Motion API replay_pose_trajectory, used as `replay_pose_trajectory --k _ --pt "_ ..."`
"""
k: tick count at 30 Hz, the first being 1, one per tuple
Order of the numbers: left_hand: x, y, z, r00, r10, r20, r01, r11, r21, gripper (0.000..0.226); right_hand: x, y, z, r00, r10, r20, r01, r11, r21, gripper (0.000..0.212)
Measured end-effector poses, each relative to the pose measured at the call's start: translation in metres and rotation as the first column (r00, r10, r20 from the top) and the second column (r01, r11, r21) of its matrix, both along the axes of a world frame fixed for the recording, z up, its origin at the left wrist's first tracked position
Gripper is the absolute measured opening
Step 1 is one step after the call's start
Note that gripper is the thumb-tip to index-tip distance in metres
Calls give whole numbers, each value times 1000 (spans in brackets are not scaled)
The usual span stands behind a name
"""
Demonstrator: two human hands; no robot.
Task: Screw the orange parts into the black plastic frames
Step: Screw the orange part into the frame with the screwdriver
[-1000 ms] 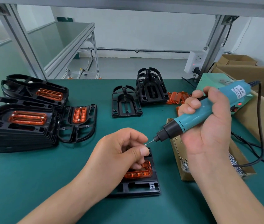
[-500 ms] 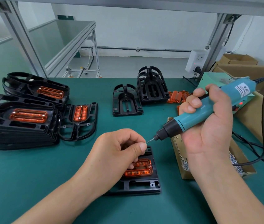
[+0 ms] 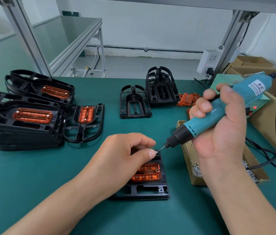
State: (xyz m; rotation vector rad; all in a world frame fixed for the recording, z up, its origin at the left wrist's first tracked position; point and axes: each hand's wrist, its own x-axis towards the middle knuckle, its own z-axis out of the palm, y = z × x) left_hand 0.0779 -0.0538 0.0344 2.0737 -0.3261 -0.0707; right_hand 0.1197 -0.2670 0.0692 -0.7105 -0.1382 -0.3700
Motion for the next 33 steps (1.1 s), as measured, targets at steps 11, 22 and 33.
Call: replay_pose_trajectory --k 11,22,33 --pt "4 4 4 947 -250 201 110 841 530 15 -1 10 -1 994 110 -18 -111 947 -300 8" --pt "2 0 0 921 -321 223 114 766 633 23 -9 16 3 990 137 32 -115 916 -384 9" --pt "2 -3 -4 914 -317 252 87 761 643 23 -17 23 5 944 274 184 -126 814 -566 13"
